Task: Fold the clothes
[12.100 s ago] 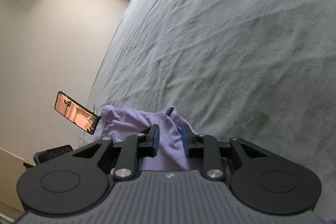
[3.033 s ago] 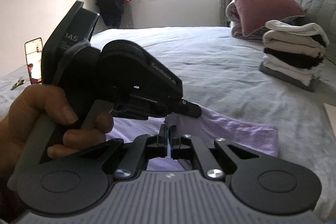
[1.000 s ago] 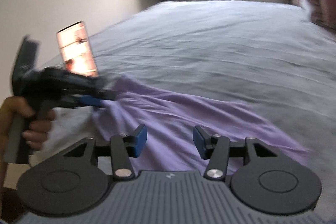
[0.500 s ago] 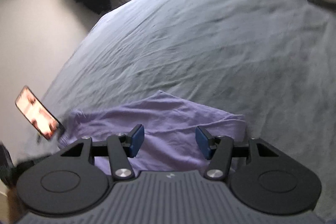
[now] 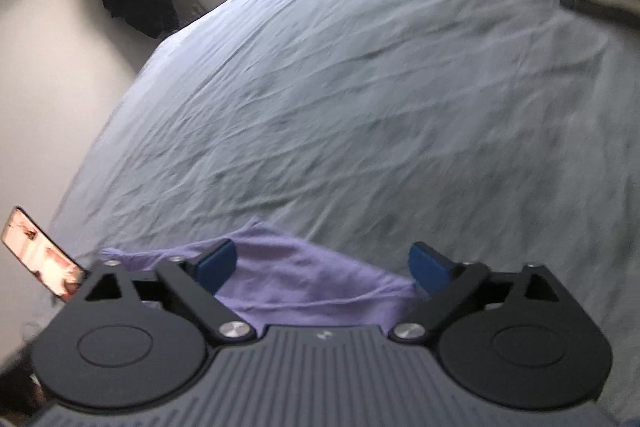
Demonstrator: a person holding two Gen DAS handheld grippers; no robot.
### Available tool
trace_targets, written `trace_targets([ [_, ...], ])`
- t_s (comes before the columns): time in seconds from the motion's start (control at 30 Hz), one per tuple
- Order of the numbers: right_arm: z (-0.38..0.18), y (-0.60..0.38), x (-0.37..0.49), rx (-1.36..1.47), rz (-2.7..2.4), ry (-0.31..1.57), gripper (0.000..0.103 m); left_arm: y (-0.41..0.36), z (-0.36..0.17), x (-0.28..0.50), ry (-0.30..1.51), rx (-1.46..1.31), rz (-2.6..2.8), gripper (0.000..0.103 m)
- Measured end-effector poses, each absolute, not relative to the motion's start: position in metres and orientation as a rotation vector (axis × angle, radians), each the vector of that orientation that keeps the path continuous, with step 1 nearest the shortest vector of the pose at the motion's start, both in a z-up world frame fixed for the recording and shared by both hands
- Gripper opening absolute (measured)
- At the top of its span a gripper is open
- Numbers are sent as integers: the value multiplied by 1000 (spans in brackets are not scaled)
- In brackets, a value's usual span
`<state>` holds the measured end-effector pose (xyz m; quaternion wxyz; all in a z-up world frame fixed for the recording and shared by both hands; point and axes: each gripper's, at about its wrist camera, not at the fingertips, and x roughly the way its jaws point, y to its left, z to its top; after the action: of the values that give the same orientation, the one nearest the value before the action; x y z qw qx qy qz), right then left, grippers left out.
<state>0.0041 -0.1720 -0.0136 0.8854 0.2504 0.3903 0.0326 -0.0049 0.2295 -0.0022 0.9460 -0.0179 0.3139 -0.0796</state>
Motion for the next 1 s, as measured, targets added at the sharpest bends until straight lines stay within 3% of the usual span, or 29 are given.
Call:
trace_targets([
  [0.4, -17, -182, 6, 456, 6, 786, 99, 196, -47, 29, 655, -51, -249, 49],
  [0.57, -18, -181, 9, 464, 49, 849, 101, 196, -37, 23, 611, -27, -141, 60],
  [0.73, -19, -183, 12, 387, -5, 845, 103, 179, -19, 8, 556, -47, -167, 87],
  [1.0, -24, -186, 9, 455, 93, 909, 103, 111, -2, -45, 545, -8, -262, 98],
])
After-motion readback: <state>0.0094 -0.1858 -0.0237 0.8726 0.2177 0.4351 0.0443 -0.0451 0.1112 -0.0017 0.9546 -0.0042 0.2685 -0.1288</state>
